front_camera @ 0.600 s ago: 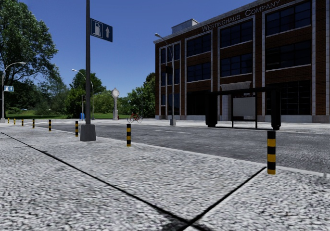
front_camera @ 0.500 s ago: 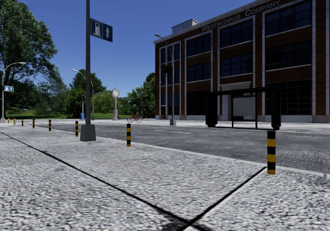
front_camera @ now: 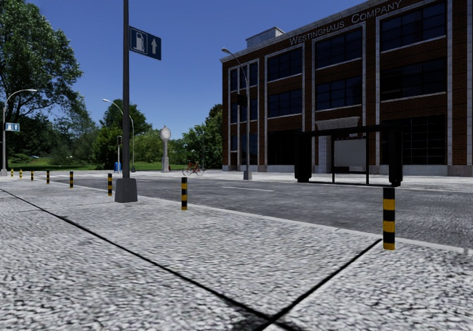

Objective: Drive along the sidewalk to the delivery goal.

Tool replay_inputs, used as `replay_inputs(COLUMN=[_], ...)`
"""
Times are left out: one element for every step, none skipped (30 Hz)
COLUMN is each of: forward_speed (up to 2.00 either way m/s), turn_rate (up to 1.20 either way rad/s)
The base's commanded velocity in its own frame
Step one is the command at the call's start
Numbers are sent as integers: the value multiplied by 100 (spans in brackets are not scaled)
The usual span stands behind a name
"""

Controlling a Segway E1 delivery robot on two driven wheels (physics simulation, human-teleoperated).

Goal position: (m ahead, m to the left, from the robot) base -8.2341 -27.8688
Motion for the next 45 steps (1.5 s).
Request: replay_inputs(forward_speed=[0, 0, 0, 0, 0, 0, 0, 0, 0, 0, 0, 0, 0, 0, 0, 0, 0, 0, 0, 0, 0, 0, 0, 0, 0, 0, 0, 0, 0, 0, 0, 0, 0, 0, 0, 0, 0, 0, 0, 0, 0, 0, 0, 0, 0], turn_rate=[0, 0, 0, 0, 0, 0, 0, 0, 0, 0, 0, 0, 4, 4, 10, 12, 12, 12, 12, 12, 9, 9, 9, 9, 6, 6, 0, 0, 0, 0, 0, 3, 5, 5, 5, 5, 5, 6, 6, 6, 6, 6, 6, 6, 6])
